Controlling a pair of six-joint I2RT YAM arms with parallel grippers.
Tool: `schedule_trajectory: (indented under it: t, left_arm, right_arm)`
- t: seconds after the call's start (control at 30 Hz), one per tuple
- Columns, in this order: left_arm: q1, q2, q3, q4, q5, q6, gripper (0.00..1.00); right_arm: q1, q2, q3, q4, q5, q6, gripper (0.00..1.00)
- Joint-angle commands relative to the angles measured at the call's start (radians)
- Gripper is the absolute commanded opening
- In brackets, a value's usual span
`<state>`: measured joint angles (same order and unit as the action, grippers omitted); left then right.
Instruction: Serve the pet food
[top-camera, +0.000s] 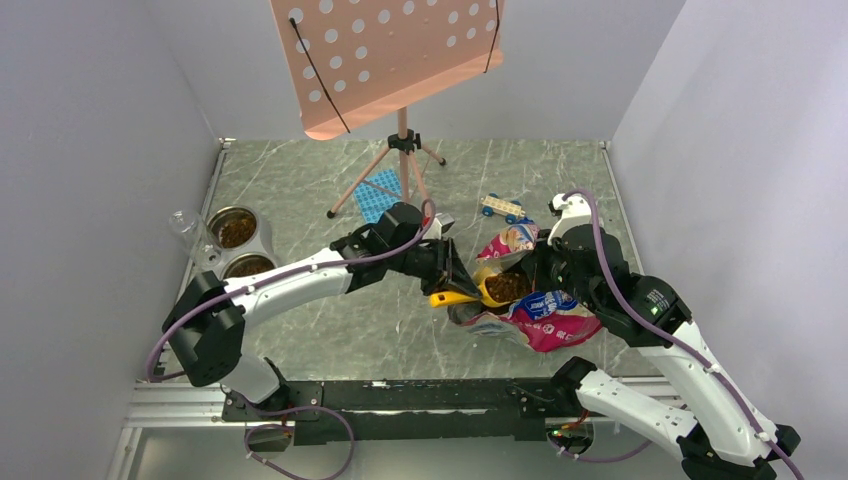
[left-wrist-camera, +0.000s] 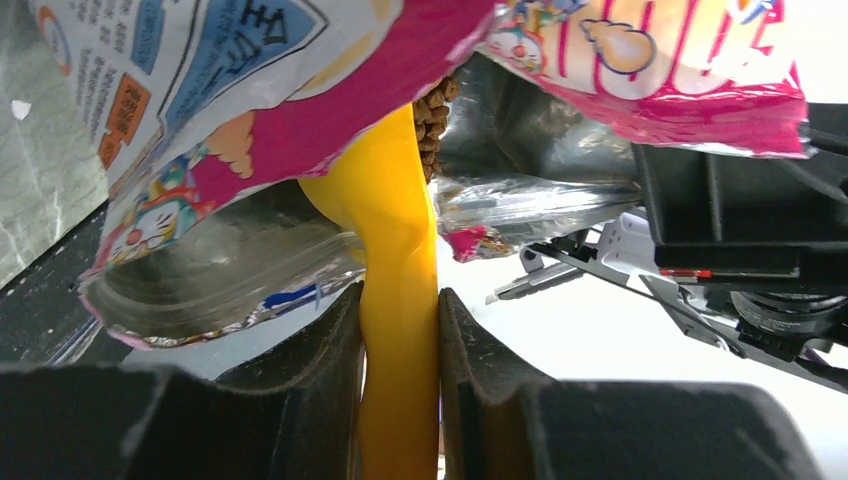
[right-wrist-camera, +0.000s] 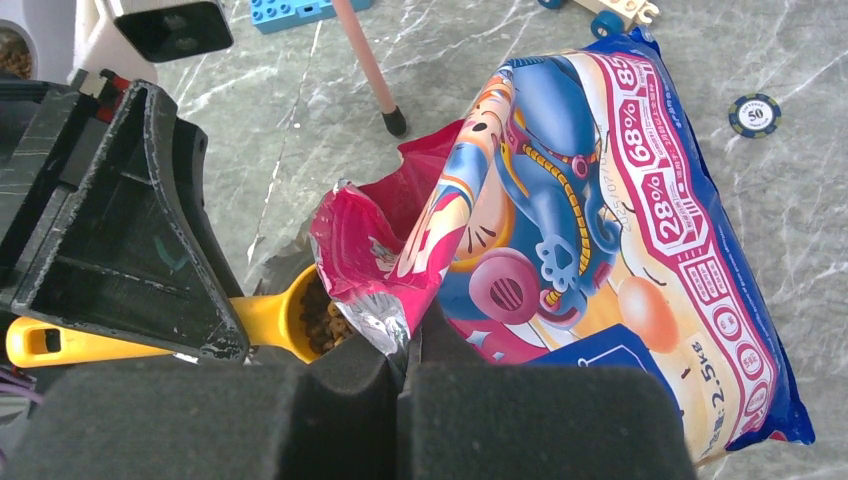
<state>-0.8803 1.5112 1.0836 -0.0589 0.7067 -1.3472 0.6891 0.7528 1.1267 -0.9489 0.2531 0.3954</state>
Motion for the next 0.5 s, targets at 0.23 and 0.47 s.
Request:
schedule_trajectory:
  t: [0.23,0.47]
  left_arm:
    - [0.016,-0.112,-0.019,-0.05,-0.07,0.022,0.0]
    - [0.009,-0.104,-0.045,0.094,-0.06,0.038,0.0]
  right_arm:
    - [0.006,-0.024,0.078,0.154,0.0,0.002,0.0]
    - [0.006,-0.016,0.079,0.158,-0.008,0.006,0.0]
